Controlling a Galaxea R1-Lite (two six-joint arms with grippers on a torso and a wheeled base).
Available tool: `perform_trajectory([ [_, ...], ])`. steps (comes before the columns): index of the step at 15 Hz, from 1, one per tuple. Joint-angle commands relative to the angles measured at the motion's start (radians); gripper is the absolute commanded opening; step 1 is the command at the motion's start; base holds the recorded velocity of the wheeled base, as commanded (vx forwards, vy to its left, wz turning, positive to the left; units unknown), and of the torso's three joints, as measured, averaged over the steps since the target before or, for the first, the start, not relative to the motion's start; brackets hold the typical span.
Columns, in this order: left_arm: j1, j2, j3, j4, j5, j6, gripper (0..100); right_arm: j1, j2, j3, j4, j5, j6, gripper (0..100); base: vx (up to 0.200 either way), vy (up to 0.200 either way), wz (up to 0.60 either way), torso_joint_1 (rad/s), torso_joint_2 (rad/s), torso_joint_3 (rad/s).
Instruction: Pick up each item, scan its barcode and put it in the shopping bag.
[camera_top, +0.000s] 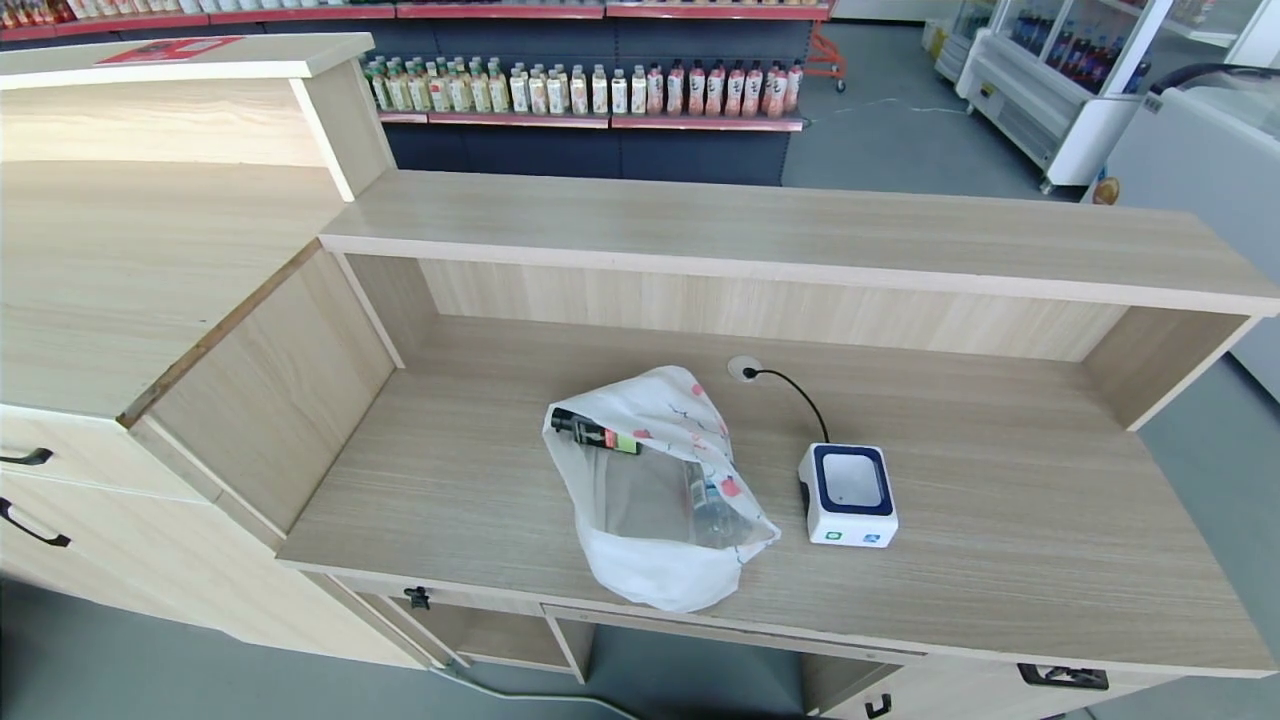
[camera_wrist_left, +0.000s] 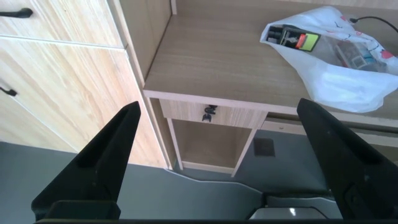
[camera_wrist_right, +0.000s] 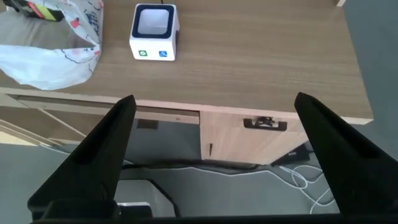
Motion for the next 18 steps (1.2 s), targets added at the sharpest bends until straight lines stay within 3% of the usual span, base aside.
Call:
perform_trajectory([
  [1,0.000,0.000,0.000,0.000,0.000,0.000,100,0.008,-0.096,0.002,0.001,-0.003,0.011,100,0.000,0.000,0.00,0.000,0.00,0.000],
  [13,0.000,0.000,0.000,0.000,0.000,0.000,100,0.008,-0.096,0.002,0.001,-0.004,0.027,100,0.000,0.000,0.00,0.000,0.00,0.000],
  [18,0.000,0.003,0.000,0.000,-0.003,0.009,100,0.008,-0.096,0.002,0.001,-0.004,0.027,100,0.200,-0.200,0.00,0.000,0.00,0.000],
])
